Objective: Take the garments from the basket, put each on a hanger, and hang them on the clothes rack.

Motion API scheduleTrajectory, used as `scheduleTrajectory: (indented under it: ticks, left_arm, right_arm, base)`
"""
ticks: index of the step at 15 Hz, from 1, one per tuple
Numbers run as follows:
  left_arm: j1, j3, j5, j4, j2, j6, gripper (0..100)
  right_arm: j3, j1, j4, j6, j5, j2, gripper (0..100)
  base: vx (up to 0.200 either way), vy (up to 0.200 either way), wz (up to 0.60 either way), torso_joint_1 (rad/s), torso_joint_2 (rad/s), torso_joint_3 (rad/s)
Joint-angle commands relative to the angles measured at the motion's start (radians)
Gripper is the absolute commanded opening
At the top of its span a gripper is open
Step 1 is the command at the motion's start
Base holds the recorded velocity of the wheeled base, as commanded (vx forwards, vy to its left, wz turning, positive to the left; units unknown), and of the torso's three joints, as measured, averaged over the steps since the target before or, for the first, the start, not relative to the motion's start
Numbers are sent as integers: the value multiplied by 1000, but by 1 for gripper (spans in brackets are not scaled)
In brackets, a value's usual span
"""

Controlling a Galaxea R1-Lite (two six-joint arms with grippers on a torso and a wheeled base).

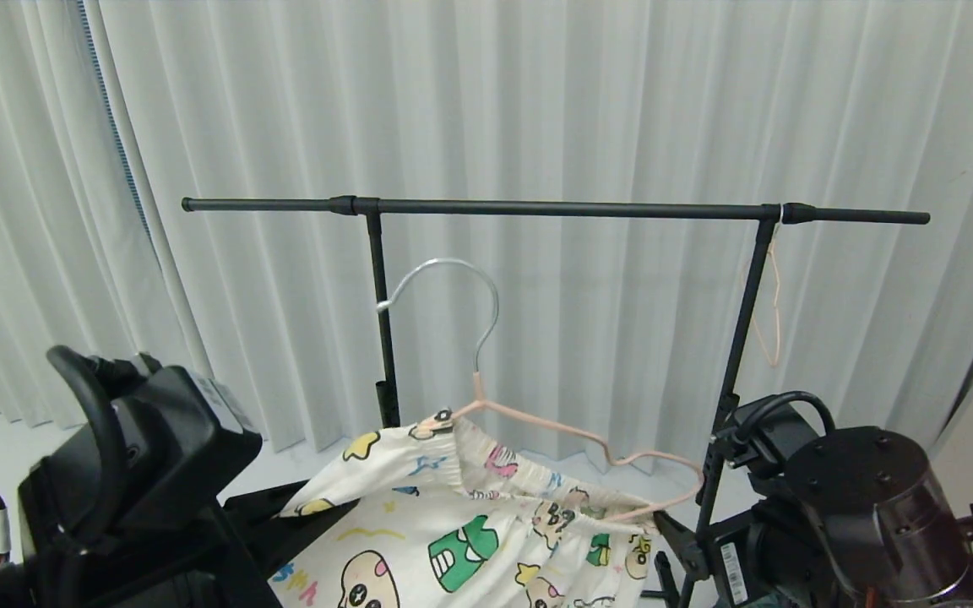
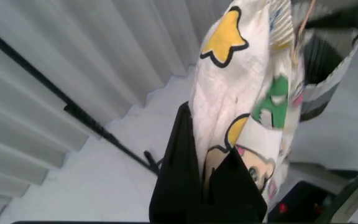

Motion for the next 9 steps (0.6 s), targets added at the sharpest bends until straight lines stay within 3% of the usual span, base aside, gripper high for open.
scheduleTrajectory:
  ticks: [1, 5, 9]
  left_arm:
    - [8, 43, 3, 1, -32, 13, 0]
    - [51, 73, 3, 1, -66, 18, 0]
    - [100, 109, -2, 1, -100, 81, 0]
  right_arm:
    - [13, -42, -3, -19, -1, -33, 100]
    - [28, -58, -3, -41, -1, -40, 100]
    - [27, -58, -4, -48, -1, -45, 100]
  base:
    - [0, 0, 0, 0, 0, 0]
    - [0, 0, 0, 0, 0, 0]
    - [0, 0, 0, 0, 0, 0]
